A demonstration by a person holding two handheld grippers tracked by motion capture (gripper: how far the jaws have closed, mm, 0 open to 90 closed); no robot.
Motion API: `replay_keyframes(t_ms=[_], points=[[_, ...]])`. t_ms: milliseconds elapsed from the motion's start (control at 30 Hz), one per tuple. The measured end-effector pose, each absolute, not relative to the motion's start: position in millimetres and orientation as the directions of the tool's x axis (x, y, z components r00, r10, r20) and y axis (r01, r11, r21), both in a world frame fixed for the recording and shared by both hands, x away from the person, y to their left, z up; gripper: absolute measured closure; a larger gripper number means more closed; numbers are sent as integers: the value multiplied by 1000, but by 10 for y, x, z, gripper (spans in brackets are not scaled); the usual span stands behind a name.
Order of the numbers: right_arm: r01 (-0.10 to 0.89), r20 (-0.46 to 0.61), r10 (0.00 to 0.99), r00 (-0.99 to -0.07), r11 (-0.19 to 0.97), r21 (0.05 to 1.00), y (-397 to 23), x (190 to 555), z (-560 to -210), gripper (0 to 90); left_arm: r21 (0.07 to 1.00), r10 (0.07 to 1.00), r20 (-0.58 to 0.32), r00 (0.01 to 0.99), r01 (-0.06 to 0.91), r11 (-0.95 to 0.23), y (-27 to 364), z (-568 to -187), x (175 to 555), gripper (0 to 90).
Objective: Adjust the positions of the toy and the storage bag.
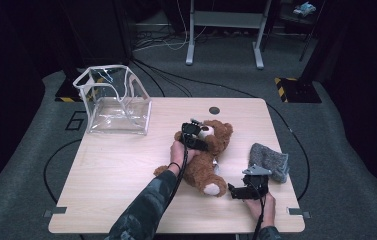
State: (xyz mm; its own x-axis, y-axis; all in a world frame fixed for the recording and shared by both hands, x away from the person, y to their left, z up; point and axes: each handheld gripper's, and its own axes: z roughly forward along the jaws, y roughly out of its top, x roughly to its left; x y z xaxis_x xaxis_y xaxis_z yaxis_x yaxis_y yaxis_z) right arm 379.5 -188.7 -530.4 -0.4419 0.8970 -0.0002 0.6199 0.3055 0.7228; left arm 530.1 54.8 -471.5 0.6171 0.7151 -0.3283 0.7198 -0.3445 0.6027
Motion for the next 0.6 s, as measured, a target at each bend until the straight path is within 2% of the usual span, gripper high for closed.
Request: replay_keyframes(t_ms=[367,600], points=[[612,-8,890,-455,319,724,-1902,3793,-5300,35,707,727,-312,612,660,-253,671,-4563,5094,552],[612,-7,891,-455,318,724,-1902,3792,-5300,38,768,738,-265,621,598,-228,775,-4429,5006,555]])
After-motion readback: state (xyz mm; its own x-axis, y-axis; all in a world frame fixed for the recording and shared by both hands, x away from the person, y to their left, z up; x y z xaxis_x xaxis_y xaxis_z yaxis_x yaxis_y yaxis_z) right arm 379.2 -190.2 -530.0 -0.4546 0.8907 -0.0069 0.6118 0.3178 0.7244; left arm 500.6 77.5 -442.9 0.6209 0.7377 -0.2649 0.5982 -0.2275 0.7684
